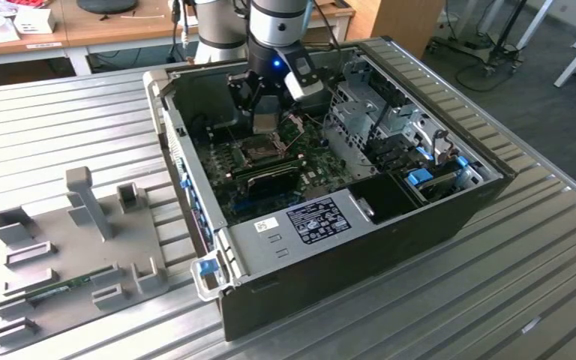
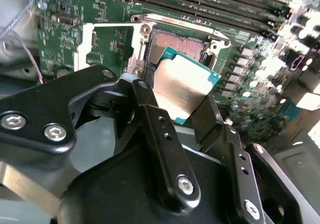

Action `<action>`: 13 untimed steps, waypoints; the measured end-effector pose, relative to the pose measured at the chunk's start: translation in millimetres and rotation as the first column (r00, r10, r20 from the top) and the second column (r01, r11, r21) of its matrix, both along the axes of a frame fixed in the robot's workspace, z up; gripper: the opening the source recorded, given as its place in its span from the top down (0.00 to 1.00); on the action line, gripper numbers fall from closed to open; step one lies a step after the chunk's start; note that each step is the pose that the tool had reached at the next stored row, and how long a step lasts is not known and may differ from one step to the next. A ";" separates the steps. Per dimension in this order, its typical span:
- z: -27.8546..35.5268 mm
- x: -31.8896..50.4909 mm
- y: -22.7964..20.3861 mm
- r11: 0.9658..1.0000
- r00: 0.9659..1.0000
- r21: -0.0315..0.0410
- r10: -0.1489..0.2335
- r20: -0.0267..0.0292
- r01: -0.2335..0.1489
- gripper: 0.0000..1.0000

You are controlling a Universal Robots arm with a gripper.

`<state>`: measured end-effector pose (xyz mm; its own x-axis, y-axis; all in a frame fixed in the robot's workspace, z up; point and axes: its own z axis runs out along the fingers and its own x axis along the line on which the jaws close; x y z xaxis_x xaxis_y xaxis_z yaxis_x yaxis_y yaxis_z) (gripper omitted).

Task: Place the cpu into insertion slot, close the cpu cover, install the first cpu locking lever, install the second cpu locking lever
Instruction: 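Place the cpu into insertion slot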

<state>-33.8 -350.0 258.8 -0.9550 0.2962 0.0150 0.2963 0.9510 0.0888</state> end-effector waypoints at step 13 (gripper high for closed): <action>-1.0 0.0 0.0 0.993 0.993 0.000 -0.119 0.000 0.119 0.46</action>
